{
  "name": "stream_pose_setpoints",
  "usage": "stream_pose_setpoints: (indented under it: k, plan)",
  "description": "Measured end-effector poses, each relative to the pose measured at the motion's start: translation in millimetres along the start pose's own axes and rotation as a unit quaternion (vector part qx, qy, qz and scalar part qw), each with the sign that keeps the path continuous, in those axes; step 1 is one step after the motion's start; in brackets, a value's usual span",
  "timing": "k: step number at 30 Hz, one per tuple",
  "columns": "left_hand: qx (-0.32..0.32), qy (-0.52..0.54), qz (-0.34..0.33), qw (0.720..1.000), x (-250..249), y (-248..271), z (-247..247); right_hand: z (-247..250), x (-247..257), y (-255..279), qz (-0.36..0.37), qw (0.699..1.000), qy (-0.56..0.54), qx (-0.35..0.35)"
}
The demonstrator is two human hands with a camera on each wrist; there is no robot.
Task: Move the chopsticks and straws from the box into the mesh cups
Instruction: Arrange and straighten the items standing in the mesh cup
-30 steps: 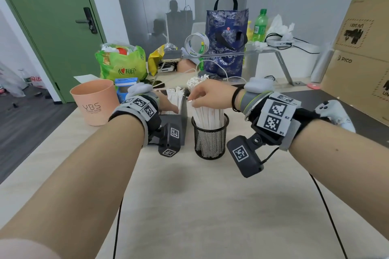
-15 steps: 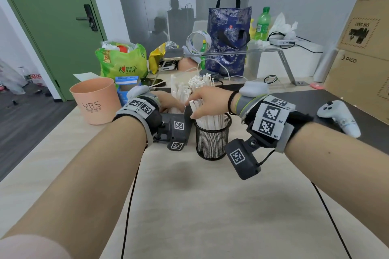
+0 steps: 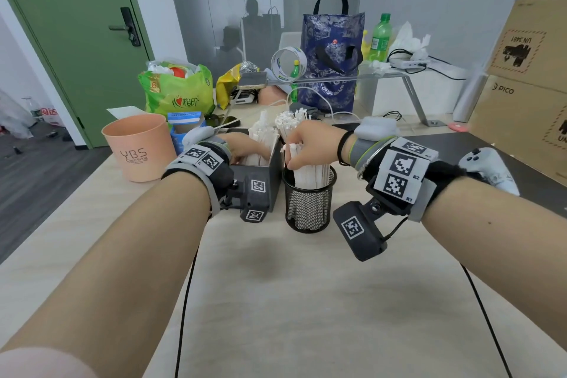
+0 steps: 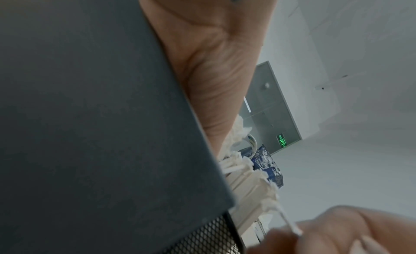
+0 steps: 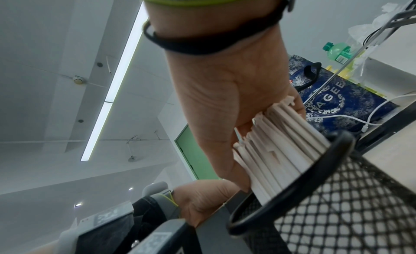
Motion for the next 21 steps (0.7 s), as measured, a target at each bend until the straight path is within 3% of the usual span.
stream_pose_setpoints:
  k: [6,12,17,21]
  plan:
    - [-0.083,0.051,0.004,0.995,8,-3,23,5,-11,1,-0.035,0.999,0.009,-0.019]
    - [-0.096,0.039,-0.007,0.995,5,7,27,1,-25,3,-0.107,0.993,0.049,-0.02]
    - [-0.133,0.056,-0.03,0.989,-3,12,33,-2,-25,2,-0.123,0.99,0.068,0.007]
    - [-0.096,0.006,-0.033,0.995,-2,17,22,-5,-13,0,-0.114,0.992,0.062,0.009]
Point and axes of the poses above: each hand's wrist, its own y-axis away from the middle knuckle, its own z-axis out of the back of the hand, x = y × z, the point moved 9 cm from there along -y, towards the middle knuckle, and after that the axes turned 11 degrees about -x, right-handed, at the moved point
